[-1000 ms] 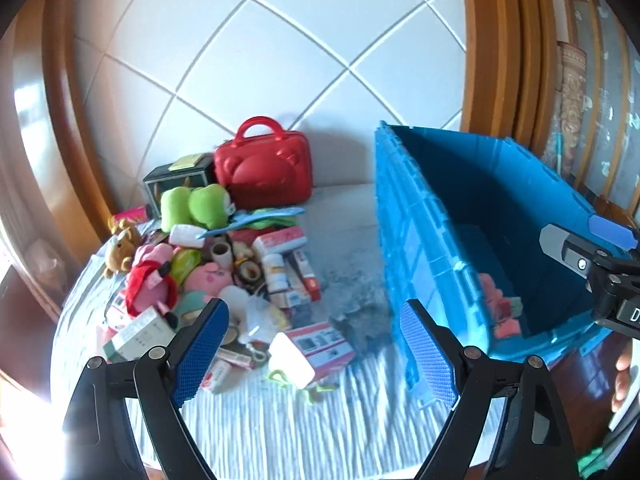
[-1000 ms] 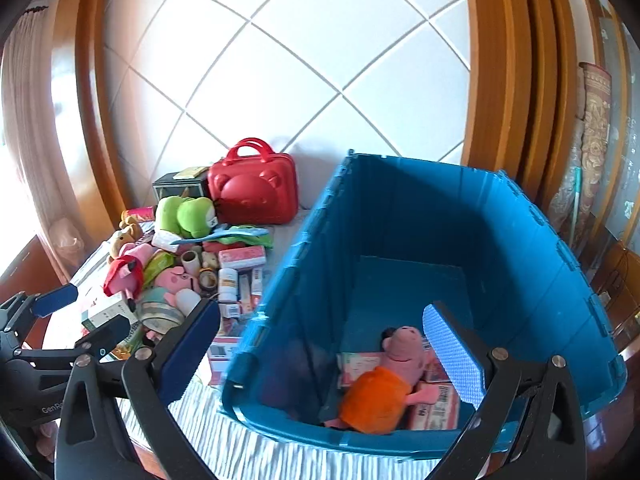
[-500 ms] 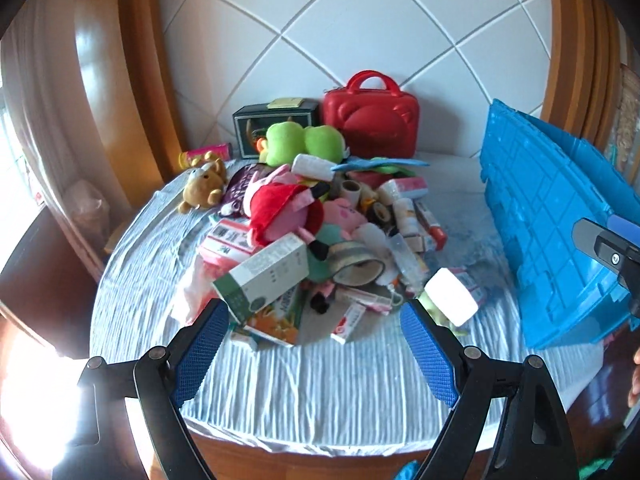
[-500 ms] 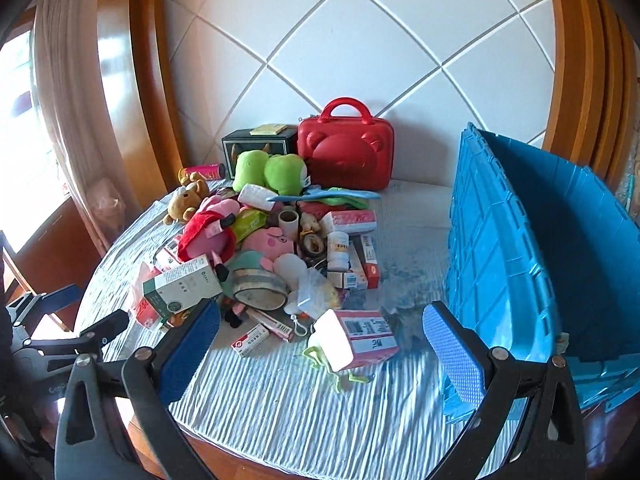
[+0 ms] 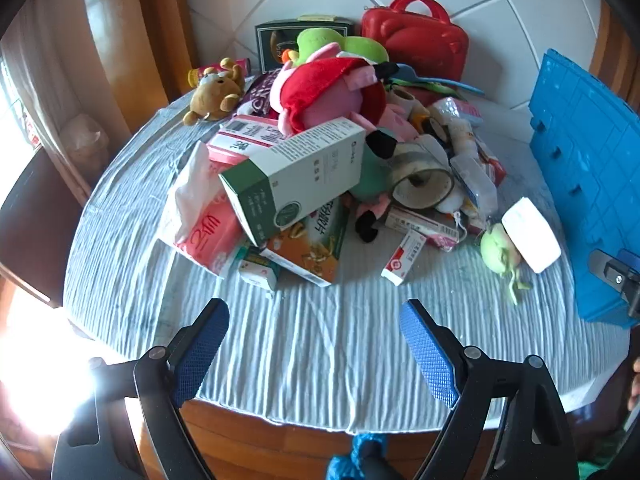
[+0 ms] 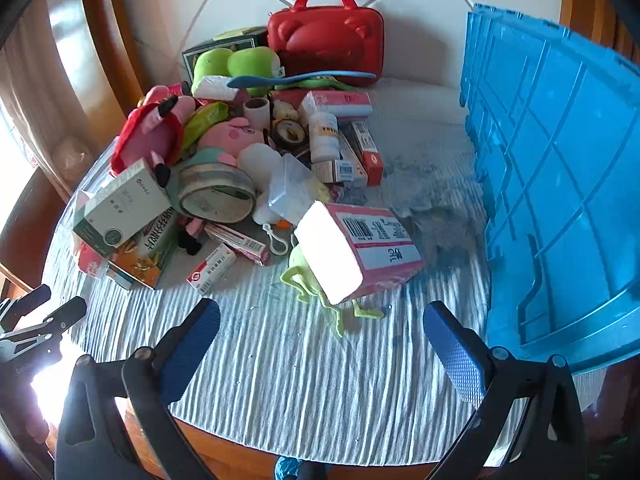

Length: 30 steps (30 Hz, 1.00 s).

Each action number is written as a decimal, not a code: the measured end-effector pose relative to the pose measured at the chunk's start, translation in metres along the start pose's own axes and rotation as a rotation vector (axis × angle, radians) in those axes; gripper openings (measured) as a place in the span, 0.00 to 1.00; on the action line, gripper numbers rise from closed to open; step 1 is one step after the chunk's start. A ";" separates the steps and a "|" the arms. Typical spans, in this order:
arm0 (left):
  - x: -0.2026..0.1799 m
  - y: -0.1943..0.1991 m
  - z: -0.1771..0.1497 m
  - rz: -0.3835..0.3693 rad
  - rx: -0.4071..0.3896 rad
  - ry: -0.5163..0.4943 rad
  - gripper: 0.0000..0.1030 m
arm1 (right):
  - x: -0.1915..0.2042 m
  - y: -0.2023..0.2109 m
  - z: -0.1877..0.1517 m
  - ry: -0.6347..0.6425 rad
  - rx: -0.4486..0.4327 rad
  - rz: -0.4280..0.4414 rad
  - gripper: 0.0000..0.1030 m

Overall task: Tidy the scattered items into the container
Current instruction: 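Withdraw both tools from the crate back toward the pile, then grasp the red-white ointment box with the left tool while the right tool grasps the green one-eyed plush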

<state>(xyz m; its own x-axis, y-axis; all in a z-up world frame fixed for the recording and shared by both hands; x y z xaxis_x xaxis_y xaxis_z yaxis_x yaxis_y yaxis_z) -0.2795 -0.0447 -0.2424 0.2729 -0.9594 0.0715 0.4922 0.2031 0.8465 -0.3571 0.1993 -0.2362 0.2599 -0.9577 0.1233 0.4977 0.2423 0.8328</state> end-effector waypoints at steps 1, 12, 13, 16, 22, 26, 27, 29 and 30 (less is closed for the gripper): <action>-0.008 -0.010 -0.001 -0.006 0.014 -0.012 0.86 | -0.004 -0.009 -0.002 -0.011 0.011 -0.001 1.00; -0.077 -0.090 0.007 -0.016 0.114 -0.120 0.86 | -0.022 -0.046 0.028 -0.045 0.020 0.005 1.00; -0.080 -0.095 0.009 -0.019 0.119 -0.131 0.86 | -0.024 -0.047 0.031 -0.042 0.016 -0.011 1.00; -0.091 -0.110 0.016 -0.026 0.134 -0.165 0.83 | -0.029 -0.047 0.036 -0.060 0.007 -0.040 0.91; -0.103 -0.130 0.020 -0.058 0.150 -0.253 0.83 | -0.027 -0.046 0.005 -0.149 0.018 -0.011 0.78; -0.107 -0.139 0.017 -0.087 0.153 -0.296 0.78 | -0.015 -0.053 -0.020 -0.187 0.023 0.003 0.71; -0.108 -0.140 0.016 -0.093 0.149 -0.307 0.77 | -0.012 -0.058 -0.025 -0.192 0.025 0.001 0.70; -0.109 -0.143 0.014 -0.105 0.143 -0.324 0.77 | -0.007 -0.069 -0.034 -0.202 0.030 -0.003 0.70; -0.109 -0.145 0.013 -0.112 0.141 -0.329 0.77 | -0.005 -0.074 -0.036 -0.205 0.024 -0.006 0.70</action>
Point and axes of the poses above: each gripper's, at about its wrist camera, not at the fingertips, and y roughly against the way its jaws point, x to its left, z to its top, the point moved 8 cm from there along -y, roughly the way its jaws point, and after that the axes turned 4 degrees about z, right-handed, at the moved point
